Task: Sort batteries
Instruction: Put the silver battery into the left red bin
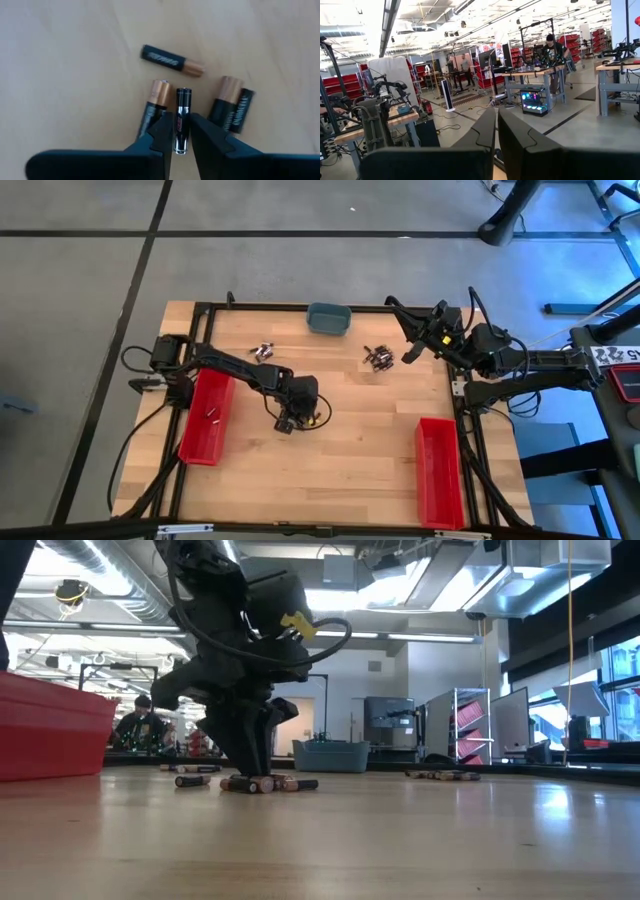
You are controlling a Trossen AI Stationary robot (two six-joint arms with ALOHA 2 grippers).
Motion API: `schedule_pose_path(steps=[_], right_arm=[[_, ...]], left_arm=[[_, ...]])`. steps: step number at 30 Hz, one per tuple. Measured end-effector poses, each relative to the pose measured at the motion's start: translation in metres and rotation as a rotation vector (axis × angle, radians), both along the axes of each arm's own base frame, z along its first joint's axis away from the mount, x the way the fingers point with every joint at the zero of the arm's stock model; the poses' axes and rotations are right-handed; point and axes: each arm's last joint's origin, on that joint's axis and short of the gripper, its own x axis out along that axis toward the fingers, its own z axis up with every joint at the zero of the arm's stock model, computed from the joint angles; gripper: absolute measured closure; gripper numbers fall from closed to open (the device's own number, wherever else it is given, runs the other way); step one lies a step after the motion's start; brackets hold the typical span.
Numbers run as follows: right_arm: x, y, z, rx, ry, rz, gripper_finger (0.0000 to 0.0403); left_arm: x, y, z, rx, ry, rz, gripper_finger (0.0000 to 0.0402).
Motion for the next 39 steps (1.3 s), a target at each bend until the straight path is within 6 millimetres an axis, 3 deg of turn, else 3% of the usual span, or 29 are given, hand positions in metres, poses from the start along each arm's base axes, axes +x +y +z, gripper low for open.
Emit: schedule_pose_path(steps=[8,15,21,24,27,33,37,39], right_arm=[[0.0,0.0,0.0,0.0,0.0,0.0,0.0379],[0.0,0.0,0.0,0.0,0.0,0.0,0.0379],[0.0,0.0,0.0,-0.003,0.0,0.01,0.0379],[0.0,0.0,0.0,-0.003,0.0,0.01,0.0379],[0.0,0.0,0.0,-0.003,0.0,0.01,0.0379],[-0.001,-0.001,0.0,0.005,0.003,-0.035,0.0379],[-0.001,-0.001,0.0,-0.027,0.024,-0.054,0.0379],[-0.001,-0.002,0.0,-0.042,0.039,-0.08,0.0379]], left_arm=[[0.0,0.001,0.0,0.007,-0.001,0.005,0.0323],[0.003,0.001,-0.014,-0.005,0.034,0.017,0.0324],[0.002,0.001,-0.012,-0.038,0.047,0.112,0.0381],[0.0,0.002,-0.001,-0.045,0.027,0.213,0.0385],[-0.006,0.002,0.025,-0.017,-0.005,0.341,0.0388],[-0.033,-0.001,0.114,0.041,-0.2,0.589,0.0389],[-0.072,-0.003,0.174,0.025,-0.315,0.802,0.0389],[-0.095,-0.007,0.19,0.027,-0.313,0.921,0.039]])
